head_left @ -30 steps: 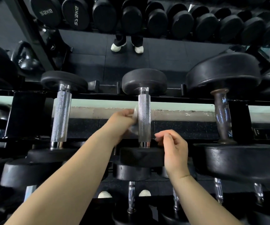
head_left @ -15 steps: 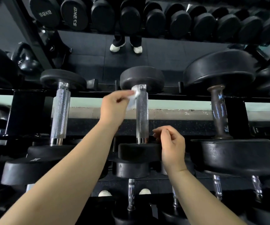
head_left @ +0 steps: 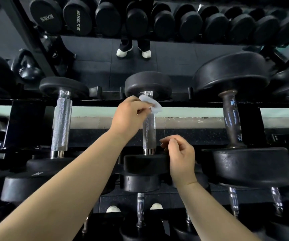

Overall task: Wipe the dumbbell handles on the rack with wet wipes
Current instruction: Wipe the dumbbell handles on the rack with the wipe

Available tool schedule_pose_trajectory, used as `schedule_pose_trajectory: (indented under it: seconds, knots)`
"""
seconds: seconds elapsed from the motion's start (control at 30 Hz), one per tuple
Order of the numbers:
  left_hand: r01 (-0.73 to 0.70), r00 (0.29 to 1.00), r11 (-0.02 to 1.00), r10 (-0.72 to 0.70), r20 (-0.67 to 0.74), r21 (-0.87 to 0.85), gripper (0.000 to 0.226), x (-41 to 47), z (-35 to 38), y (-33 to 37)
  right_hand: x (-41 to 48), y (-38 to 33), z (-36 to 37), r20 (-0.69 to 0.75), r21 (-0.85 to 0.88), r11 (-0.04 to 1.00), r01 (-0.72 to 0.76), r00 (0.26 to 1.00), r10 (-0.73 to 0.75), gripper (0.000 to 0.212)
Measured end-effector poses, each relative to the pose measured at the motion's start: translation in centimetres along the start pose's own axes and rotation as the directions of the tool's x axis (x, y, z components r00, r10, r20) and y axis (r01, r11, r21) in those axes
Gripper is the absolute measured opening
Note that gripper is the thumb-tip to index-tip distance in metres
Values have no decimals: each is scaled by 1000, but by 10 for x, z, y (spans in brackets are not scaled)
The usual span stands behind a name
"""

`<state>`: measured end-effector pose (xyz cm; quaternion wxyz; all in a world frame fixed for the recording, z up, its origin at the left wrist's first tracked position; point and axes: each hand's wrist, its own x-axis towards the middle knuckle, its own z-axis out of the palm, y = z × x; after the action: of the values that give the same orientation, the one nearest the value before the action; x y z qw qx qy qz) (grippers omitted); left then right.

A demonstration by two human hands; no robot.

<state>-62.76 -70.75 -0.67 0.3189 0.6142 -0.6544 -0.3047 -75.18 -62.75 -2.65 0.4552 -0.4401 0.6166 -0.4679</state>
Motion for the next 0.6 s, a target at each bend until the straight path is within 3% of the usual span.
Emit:
schedule_pose_trajectory:
  seconds: [0.07, 0.27, 0.5, 0.6]
  knots:
    - [4, 1000, 1000, -4, 4, 3, 20, 4, 2, 2, 0, -1, -1, 5, -3, 1000, 1, 1000, -1, 22]
    - [-160, 954, 983, 130, 272, 90, 19, -23, -6, -6, 0, -4, 1, -12, -5, 1000, 3, 1000, -4, 22]
    - [-133, 978, 987, 116, 175, 90, 17, -32, -3, -5, -1, -4, 0, -32, -40, 999, 4, 999, -5, 38]
    - [-91, 921, 994, 60, 386, 62, 15, -43, -13, -3, -4, -11, 2, -74, -56, 998, -15, 997, 11, 32]
